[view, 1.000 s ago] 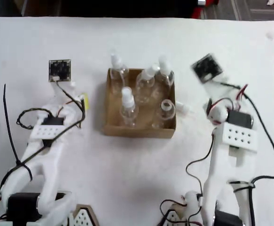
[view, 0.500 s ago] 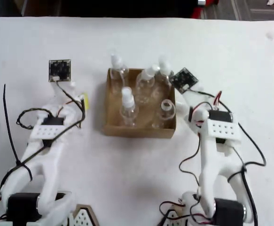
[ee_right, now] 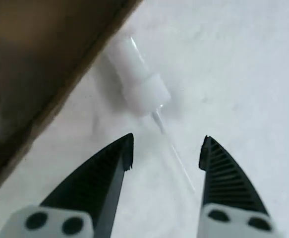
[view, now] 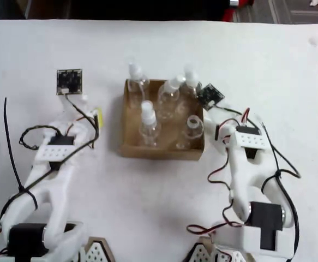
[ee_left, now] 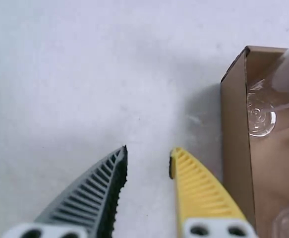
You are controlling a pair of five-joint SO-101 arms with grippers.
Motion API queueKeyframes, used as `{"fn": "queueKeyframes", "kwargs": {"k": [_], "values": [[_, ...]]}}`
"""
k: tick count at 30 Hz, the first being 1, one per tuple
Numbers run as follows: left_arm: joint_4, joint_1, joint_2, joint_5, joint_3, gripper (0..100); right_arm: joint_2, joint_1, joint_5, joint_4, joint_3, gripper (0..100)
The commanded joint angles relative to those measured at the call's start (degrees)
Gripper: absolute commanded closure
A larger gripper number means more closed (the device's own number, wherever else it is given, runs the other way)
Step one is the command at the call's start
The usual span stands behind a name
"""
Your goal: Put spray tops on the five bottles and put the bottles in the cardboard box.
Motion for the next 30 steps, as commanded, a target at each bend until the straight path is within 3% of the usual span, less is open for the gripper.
{"fn": "queueKeyframes", "kwargs": {"k": [1, 6, 14, 20, 26, 30], "values": [[-1.14, 0.48, -0.22, -0.62, -3.25, 86, 1.36, 2.77, 0.00, -2.86, -1.76, 85.0], [-1.14, 0.57, -0.22, -0.62, -3.25, 86, 4.26, 4.44, 0.09, -5.93, -1.76, 96.8], [-1.05, 0.57, -0.13, -0.62, -3.25, 86, 5.85, 6.99, 3.43, -7.87, -1.93, 98.2], [-1.14, 0.66, -0.13, -0.62, -3.25, 86, 5.85, 15.08, 4.57, -12.18, -2.02, 98.2], [-1.14, 0.66, -0.13, -0.62, -3.25, 86, 5.85, 22.81, 15.21, -9.98, -2.64, 98.2], [-1.23, 0.75, -0.13, -0.62, -3.25, 86, 4.97, 23.34, 15.56, -4.09, -3.43, 95.4]]}}
